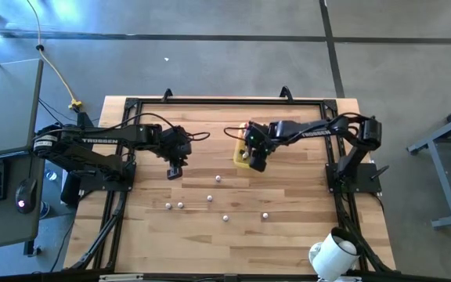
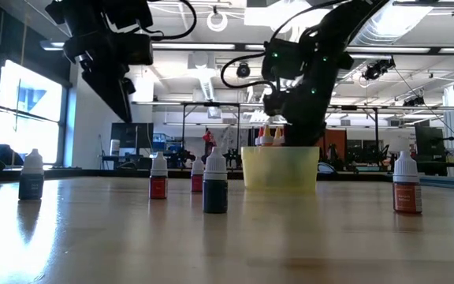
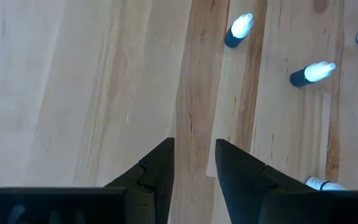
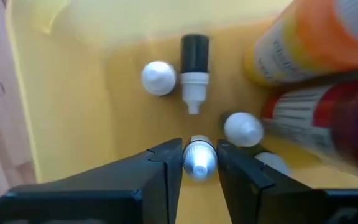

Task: Pick & Place food coloring
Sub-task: Put the small green food coloring bottle into the bin, then put the small orange food coloring bottle into the bin

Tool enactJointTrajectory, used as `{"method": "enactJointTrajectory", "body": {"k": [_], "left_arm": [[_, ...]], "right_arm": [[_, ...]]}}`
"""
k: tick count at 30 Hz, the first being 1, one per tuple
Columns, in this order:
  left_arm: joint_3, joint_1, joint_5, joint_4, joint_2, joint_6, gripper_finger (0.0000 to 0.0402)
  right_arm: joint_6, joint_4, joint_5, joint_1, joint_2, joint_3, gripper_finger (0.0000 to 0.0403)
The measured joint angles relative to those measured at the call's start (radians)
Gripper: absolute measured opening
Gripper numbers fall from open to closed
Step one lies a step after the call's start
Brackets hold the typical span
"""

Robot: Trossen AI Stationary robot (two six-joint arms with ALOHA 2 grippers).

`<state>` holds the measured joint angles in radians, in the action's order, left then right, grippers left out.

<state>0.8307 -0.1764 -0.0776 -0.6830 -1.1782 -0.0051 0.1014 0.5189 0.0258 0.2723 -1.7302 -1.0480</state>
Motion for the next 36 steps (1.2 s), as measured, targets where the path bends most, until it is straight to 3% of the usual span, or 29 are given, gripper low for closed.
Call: {"method": "enactJointTrajectory", "body": {"k": [10,17,21,25,32,36], "left_arm": [[0.000,0.000,0.000,0.005,0.000,0.000,0.0115],[0.000,0.000,0.000,0.012,0.000,0.000,0.0115],[0.000,0.000,0.000,0.011,0.000,-0.001,0.0115],[0.000,0.000,0.000,0.011,0.000,-0.001,0.0115],[0.000,0.000,0.000,0.039,0.000,-0.001,0.0115],[0.000,0.000,0.000,0.046,0.000,-0.001,0.0115]], "right_arm": [[-0.004,0.056,0.070,0.000,0.026,-0.006,0.0142],[-0.031,0.351,0.008,-0.056,0.139,-0.167,0.0158],[0.000,0.437,0.012,-0.148,0.191,-0.265,0.0156],[0.036,0.455,0.072,-0.299,0.202,-0.280,0.0158],[0.059,0.400,0.016,-0.573,0.087,-0.279,0.0159],[0.176,0.378,0.056,-0.640,0.003,-0.279,0.0158]]}}
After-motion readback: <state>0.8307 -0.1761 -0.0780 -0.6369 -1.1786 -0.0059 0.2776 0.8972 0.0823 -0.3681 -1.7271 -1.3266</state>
